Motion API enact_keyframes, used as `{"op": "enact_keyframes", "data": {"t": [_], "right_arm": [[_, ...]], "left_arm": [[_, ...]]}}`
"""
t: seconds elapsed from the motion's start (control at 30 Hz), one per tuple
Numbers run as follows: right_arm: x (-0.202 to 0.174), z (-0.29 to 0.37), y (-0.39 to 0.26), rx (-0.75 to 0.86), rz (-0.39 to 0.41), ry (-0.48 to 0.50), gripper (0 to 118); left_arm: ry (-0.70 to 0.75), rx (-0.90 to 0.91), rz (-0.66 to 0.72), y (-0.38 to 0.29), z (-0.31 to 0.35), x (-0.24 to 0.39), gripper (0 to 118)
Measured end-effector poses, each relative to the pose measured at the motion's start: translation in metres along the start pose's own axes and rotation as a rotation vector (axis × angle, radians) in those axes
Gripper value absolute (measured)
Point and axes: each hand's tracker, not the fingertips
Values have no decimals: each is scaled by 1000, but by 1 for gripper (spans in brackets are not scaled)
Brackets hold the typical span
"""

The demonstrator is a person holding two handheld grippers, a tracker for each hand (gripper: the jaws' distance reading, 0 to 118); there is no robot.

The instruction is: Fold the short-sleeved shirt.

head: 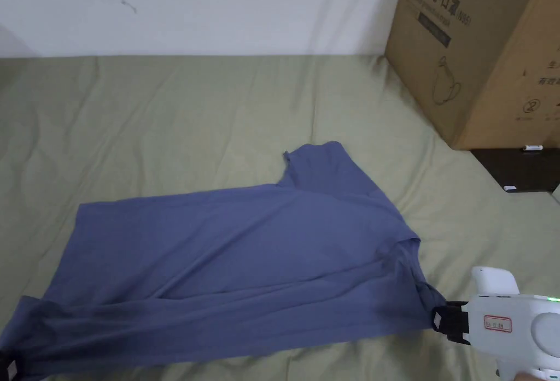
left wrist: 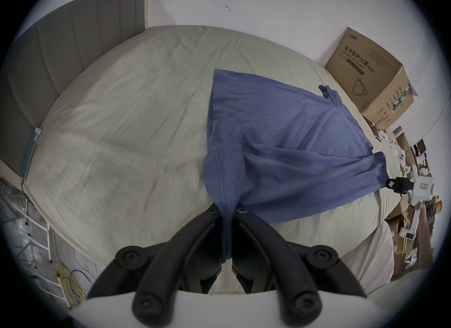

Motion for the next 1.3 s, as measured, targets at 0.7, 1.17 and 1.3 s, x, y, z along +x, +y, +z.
{"op": "enact_keyframes", "data": {"t": [0.7,1.17,1.3], "right_arm": [[8,69,-74,-3,-93,27,0],[-43,63,-24,76,41,269,118],[-51,49,-14,34,-30,331,85]], "left_arm": [[31,-16,-10,-26,18,-16,5],[28,214,27,-12,72,11,112],[25,258,75,0,64,19,6]]}}
